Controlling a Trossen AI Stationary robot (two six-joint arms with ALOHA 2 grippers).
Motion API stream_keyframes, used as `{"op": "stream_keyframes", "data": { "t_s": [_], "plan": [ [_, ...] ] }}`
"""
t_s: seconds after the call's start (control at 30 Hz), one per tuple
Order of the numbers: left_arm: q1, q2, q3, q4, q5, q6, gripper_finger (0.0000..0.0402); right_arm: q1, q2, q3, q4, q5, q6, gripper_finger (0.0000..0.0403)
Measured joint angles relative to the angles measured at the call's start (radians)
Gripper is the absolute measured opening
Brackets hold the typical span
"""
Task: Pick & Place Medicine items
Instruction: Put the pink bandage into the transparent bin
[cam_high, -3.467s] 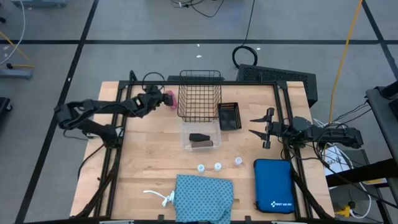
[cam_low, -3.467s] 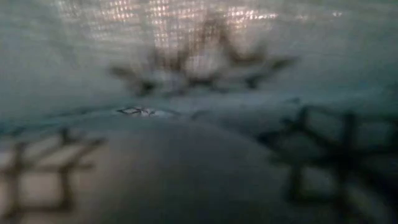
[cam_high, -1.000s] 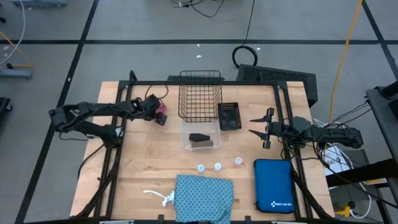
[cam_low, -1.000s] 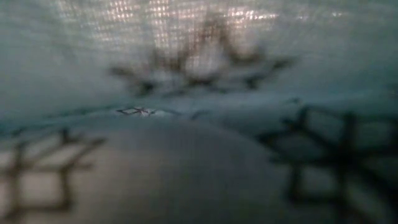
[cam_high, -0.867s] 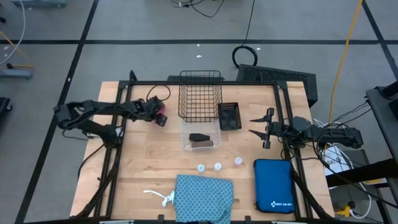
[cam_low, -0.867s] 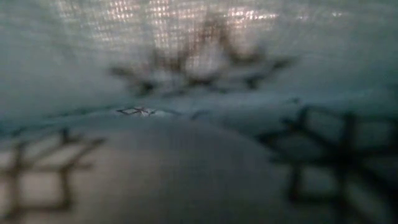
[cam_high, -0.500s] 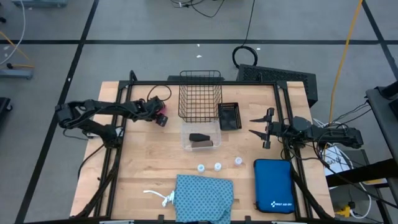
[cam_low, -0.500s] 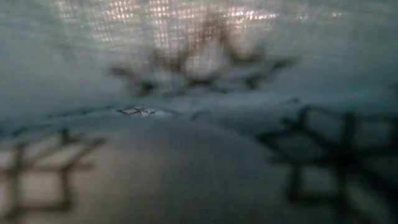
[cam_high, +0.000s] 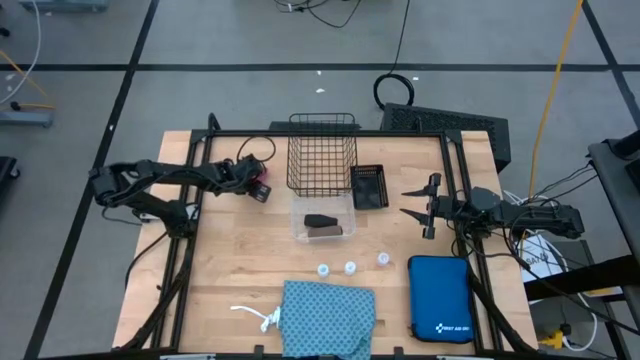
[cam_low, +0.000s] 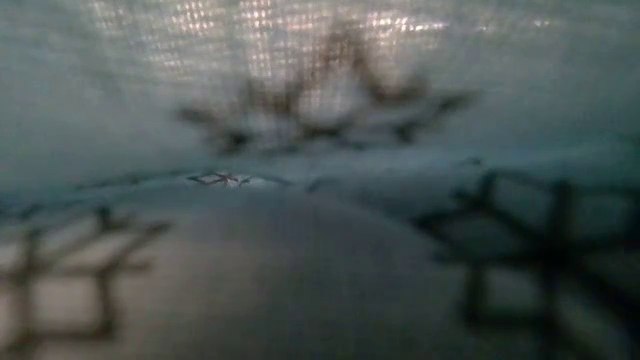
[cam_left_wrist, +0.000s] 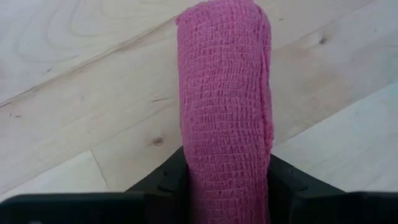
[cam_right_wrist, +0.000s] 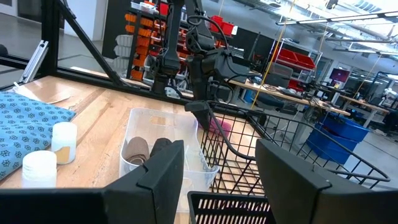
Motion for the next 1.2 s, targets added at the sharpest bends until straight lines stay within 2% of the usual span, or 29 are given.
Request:
{"op": "stream_keyframes", "data": {
  "t_s": [0.3,0.7,0.83,0.97,1.2],
  "plan": [
    [-0.045,-0.209,-0.003,-0.013,0.062,0.001,0.0125,0.000,0.000,0.000,0.000,0.000,0.000,0.0190],
    [-0.203,-0.476,-0.001,0.088,0.104,0.015,0.0122,0.000,0.000,0.000,0.000,0.000,0.000,0.0191],
    [-0.262,-0.498,0.000,0.187,0.123,0.016,0.0131,0.000,0.000,0.000,0.000,0.000,0.000,0.0191],
    [-0.328,-0.497,0.000,0.303,0.195,0.081,0.0135,0.000,0.000,0.000,0.000,0.000,0.000,0.0190],
    [-0.431,-0.439,0.001,0.455,0.232,0.163,0.0127,0.000,0.000,0.000,0.000,0.000,0.000,0.0192]
  ]
}}
